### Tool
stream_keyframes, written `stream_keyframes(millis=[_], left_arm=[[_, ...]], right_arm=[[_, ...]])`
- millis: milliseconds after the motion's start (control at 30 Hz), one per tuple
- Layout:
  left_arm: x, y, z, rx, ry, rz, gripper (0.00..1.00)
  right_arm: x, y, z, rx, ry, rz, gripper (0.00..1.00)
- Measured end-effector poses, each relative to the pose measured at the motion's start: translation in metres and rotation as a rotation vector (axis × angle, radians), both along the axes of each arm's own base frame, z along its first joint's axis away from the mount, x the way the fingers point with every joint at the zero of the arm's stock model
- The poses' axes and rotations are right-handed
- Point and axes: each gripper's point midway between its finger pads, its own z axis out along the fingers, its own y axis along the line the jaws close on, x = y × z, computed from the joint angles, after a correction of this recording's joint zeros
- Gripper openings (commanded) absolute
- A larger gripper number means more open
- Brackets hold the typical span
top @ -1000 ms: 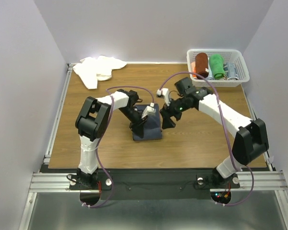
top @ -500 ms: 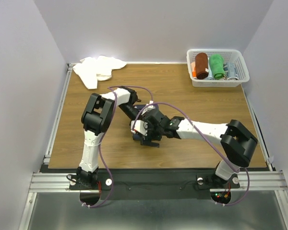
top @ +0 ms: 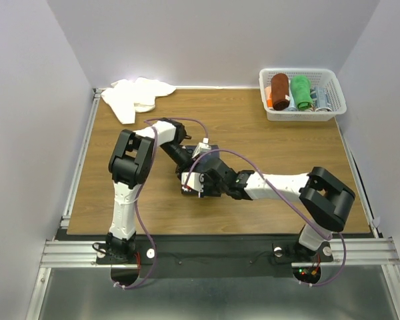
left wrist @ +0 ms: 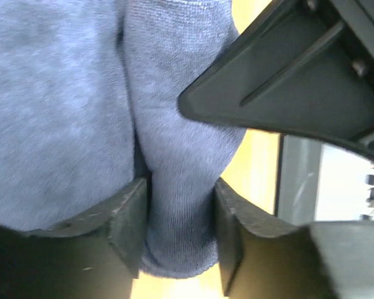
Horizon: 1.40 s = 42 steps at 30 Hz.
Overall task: Roll the towels
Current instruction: Roll the towel
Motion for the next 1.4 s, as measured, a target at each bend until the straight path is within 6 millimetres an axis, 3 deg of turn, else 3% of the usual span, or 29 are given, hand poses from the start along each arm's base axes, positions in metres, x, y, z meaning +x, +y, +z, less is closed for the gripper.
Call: stream_keyframes(millis=[133,400,500,633,700,800,900,1000,1133,1267,1400], left_arm=[[0.011,0.013,0.007,0.017,-0.086,-0.003,0.78],[0.067,0.078,0.043,0.054,-0.315,0.164,0.87],[0.084,0.104,0.058,0.049,-0.424,0.276,0.90],[0.090,0.144,0.088,0.090,-0.652,0.448,0.98],[0.087,0.148,0.104,0.091,-0.774,0.482,0.99],[0.064,0.137,0.128,0.069,-0.973,0.463,0.99],[0.035,0.108,0.131,0.018,-1.101,0.365,0.99],[0.000,0.070,0.108,-0.026,-1.170,0.215,0.99],[-0.035,0.044,0.067,-0.014,-1.181,0.046,0.99],[-0.046,0.023,0.053,-0.010,-1.225,-0.067,0.99],[-0.041,0.010,0.041,0.009,-1.258,-0.119,0.97]], right_arm=[[-0.006,0.003,0.000,0.021,0.035,0.023,0.00],[-0.026,0.003,0.003,0.039,0.259,0.038,0.01],[-0.023,0.006,0.005,0.062,0.404,0.006,0.00],[-0.015,0.009,0.004,0.088,0.589,-0.048,0.01],[-0.013,0.011,0.003,0.101,0.681,-0.070,0.01],[-0.010,0.014,0.002,0.132,0.828,-0.095,0.01],[-0.009,0.015,0.002,0.155,0.942,-0.111,0.01],[-0.010,0.017,-0.001,0.174,1.068,-0.123,0.01],[-0.011,0.014,-0.006,0.192,1.237,-0.145,0.01],[-0.014,0.012,-0.008,0.208,1.361,-0.159,0.01],[-0.018,0.010,-0.009,0.202,1.442,-0.173,0.01]])
